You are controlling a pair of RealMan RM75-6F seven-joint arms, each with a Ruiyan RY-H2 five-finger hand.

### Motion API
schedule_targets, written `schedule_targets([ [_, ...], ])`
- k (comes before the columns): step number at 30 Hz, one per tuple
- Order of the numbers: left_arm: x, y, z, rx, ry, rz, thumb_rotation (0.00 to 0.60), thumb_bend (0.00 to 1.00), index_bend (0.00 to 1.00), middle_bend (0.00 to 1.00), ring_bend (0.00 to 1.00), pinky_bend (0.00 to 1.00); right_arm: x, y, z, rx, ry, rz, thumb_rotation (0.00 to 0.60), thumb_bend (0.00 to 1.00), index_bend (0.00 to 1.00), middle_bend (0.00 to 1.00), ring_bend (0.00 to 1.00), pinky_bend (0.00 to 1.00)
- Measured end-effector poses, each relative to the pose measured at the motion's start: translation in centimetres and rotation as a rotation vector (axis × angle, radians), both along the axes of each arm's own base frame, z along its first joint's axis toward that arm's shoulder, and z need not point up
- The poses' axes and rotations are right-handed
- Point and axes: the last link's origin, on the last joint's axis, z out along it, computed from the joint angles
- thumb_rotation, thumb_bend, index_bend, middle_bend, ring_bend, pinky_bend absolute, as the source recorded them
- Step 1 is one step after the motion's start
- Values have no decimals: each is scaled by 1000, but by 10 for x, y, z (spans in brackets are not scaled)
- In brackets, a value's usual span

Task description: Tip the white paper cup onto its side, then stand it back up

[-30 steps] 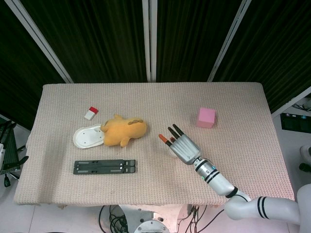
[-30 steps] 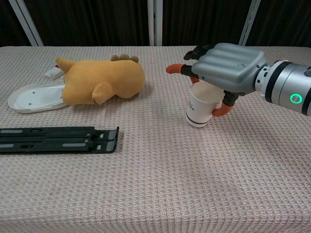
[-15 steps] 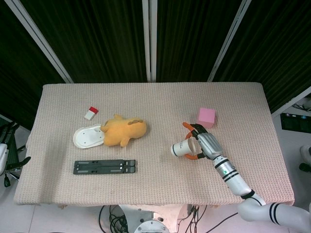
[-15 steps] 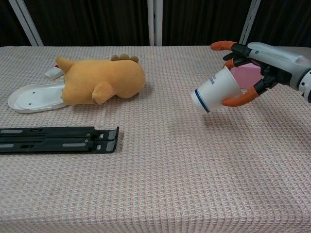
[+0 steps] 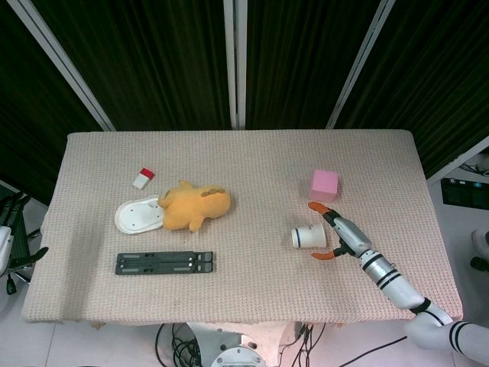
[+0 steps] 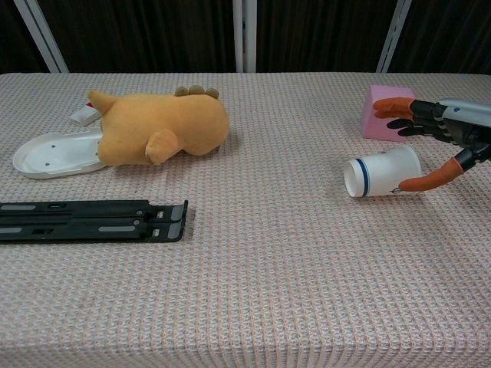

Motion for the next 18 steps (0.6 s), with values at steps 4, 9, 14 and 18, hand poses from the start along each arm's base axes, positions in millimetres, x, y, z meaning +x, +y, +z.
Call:
schedule_targets([
  [4, 0, 0, 0, 1, -2, 0, 600, 147, 33, 0, 0, 0, 6, 1, 7, -63, 126, 111, 600, 0, 0, 22, 0, 0],
  [9, 0, 0, -1, -2, 2, 0, 600, 146, 33, 0, 0, 0, 20, 6, 12, -158, 357, 270, 600, 0, 0, 77, 0, 0],
  [14, 1, 0, -1, -2, 1, -2, 600, 147, 33, 0, 0, 0, 43, 10, 8, -264, 621, 426, 600, 0, 0, 112, 0, 0],
  [18, 0, -1, 0, 1, -3, 2, 600, 146, 33, 0, 0, 0, 62, 10, -4, -317, 772, 494, 600, 0, 0, 156, 0, 0],
])
